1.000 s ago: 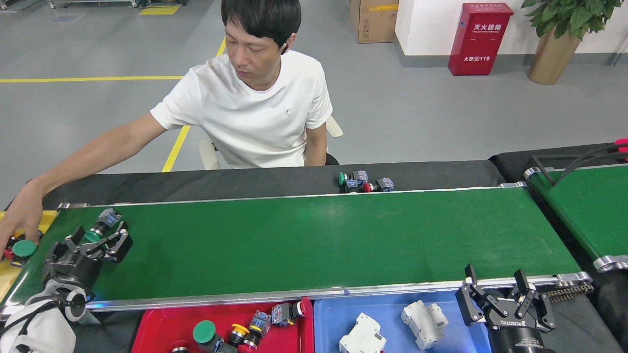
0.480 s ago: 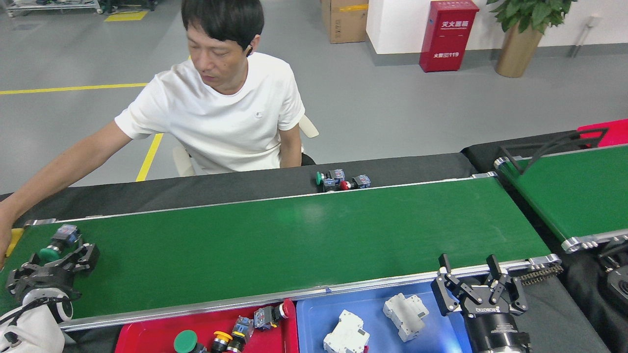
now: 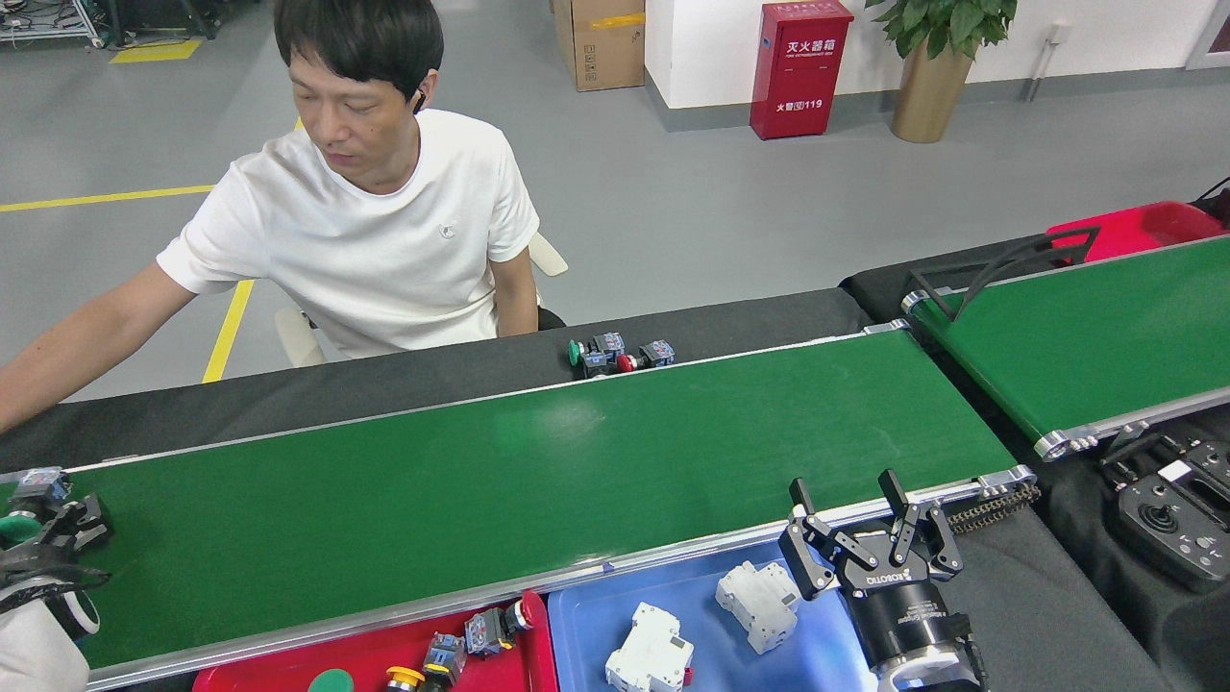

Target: Pick switch part from conveyor to tray

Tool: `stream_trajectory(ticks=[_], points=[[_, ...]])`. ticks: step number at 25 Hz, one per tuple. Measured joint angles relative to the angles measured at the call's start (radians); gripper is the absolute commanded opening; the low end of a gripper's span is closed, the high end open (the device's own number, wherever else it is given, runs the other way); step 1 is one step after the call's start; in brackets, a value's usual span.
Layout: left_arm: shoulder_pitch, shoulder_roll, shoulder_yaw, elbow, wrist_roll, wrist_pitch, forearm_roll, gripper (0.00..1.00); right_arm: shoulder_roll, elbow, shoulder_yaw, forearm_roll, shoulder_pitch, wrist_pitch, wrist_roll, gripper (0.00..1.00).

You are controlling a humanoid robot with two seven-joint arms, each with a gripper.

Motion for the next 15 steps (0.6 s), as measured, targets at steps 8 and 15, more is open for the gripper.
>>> stream_trajectory(ticks=[8, 15], points=[[0.007, -0.033, -0.002, -0.159, -0.012, -0.097, 0.048, 0.07, 0.0, -0.001, -0.003, 0.001, 0.008, 0.008, 0.0, 0.99], [0.37, -0.146, -0.003, -0.806, -0.136, -0.319, 0.162, 0.08, 0.0, -0.015, -0.106, 0.001, 0.07, 0.013, 0.0, 0.99]])
